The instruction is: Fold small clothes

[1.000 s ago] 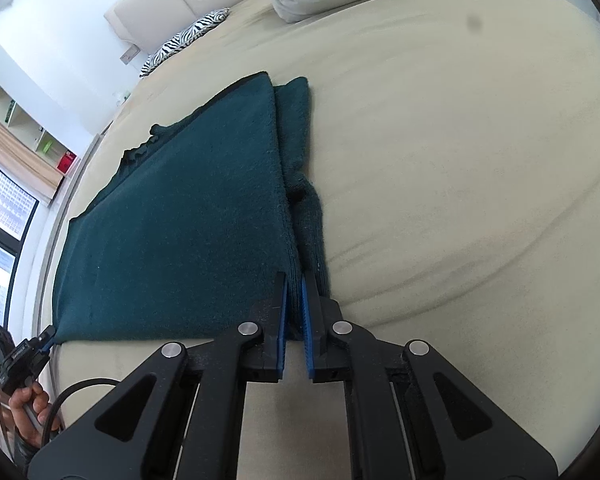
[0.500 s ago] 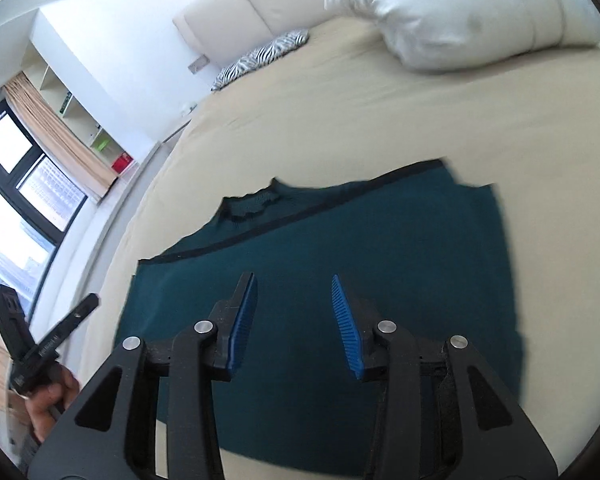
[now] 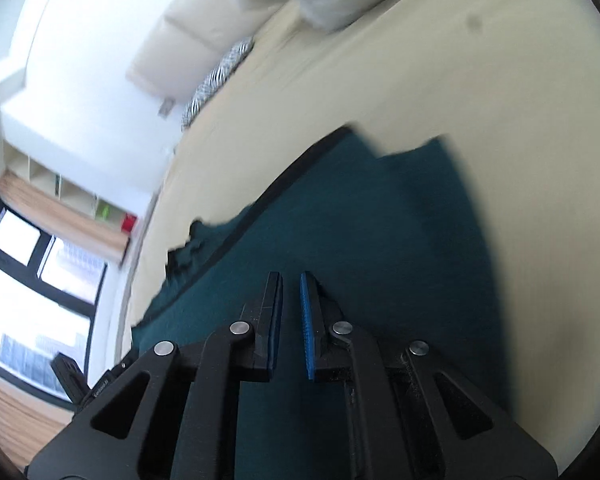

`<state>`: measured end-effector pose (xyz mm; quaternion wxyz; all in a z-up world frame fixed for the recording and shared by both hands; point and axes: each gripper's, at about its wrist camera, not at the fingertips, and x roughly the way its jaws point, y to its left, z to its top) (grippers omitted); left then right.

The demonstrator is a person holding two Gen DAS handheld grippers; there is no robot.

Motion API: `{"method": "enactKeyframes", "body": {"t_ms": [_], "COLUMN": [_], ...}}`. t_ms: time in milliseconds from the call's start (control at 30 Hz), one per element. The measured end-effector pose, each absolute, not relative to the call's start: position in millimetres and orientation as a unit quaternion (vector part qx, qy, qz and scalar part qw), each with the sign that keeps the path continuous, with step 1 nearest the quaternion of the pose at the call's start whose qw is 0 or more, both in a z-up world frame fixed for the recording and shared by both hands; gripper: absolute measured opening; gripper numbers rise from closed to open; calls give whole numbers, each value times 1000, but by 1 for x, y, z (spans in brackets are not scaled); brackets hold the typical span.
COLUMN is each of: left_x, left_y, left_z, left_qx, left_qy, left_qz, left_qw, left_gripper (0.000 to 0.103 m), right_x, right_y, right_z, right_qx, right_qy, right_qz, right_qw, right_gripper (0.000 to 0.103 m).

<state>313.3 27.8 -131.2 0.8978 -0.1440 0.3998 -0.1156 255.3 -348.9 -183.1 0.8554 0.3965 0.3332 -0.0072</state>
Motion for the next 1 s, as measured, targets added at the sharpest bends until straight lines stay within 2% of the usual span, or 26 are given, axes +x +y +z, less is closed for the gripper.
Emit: {"method": "enactKeyframes", "body": {"t_ms": [167, 267, 367, 500, 633, 833, 933, 1000], "left_x": [299, 278, 248, 210, 194, 193, 191, 191], "left_y": [33, 40, 41, 38, 40, 48, 48, 48], "left_z": [-125, -120, -115, -112, -120, -124, -127, -127], "left_qx": [-148, -150, -150, -153, -150, -159, -155, -155], "left_qy": [393, 395, 392, 389, 398, 397, 396, 396], "left_qz": [-92, -89, -98, -110, -105, -109, -109, -110], "left_qw": [903, 902, 902, 902, 899, 897, 899, 898], "left_gripper": [49, 50, 58, 64, 64, 63, 63, 63], "right_x": [198, 168, 148, 143, 147, 129, 117, 111], "right_y": [-376, -367, -348, -317, -296, -292, -290, -295], "right_z": [-187, -173, -158, -144, -154, -155, -153, -153], "right_qx": [420, 371, 341, 282, 220, 199, 182, 192], "right_qy": [297, 315, 316, 338, 391, 403, 411, 411], "right_qz": [-64, -131, -130, -115, -103, -116, -119, -115], "right_qw": [855, 864, 876, 891, 888, 886, 885, 884], "right_gripper": [8, 17, 33, 34, 34, 18, 7, 5]}}
